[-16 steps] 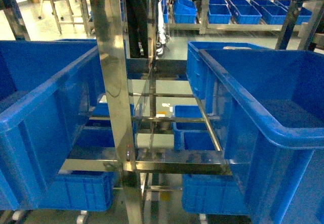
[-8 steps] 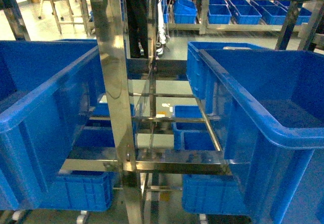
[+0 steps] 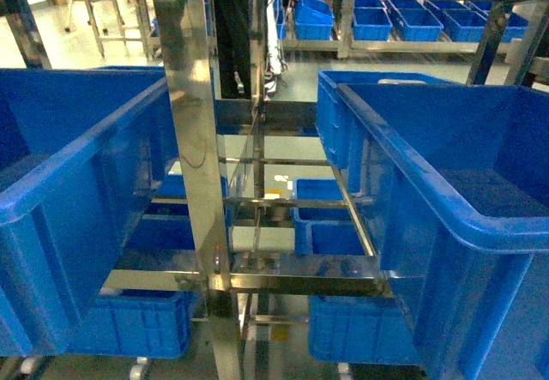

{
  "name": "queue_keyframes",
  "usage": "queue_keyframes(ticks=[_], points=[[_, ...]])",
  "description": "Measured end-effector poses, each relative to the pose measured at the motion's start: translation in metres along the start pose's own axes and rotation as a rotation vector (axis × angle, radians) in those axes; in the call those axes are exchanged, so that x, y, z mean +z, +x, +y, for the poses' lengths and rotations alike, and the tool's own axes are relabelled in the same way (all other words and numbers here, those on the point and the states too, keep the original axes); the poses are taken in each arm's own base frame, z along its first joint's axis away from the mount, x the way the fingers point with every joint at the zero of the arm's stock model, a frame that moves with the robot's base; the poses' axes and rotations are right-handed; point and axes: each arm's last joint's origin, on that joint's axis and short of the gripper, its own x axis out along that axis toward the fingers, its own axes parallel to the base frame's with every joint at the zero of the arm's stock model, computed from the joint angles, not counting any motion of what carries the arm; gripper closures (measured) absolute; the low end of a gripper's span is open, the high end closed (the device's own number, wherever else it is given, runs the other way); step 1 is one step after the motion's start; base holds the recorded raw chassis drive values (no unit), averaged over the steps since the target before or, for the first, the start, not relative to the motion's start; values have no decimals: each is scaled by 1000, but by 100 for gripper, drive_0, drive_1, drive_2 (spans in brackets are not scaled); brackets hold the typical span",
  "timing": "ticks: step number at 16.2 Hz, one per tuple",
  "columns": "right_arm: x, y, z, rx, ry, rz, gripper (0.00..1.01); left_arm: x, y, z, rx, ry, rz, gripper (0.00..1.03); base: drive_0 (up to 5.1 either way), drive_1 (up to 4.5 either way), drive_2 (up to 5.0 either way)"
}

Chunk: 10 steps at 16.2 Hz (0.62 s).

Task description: Sort and place red and yellow blocks in left bins

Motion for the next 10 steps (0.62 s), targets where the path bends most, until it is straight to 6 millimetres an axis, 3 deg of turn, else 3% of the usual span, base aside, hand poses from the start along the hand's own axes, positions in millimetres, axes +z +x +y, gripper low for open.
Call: queue_keyframes(ticks=[9,10], points=[[-3,-11,0,-1,0,9,99,-4,-13,0,-2,0,17,101,0,0,0],[-3,-11,0,0,0,8,95,-4,-13,0,-1,0,15,101,0,0,0]])
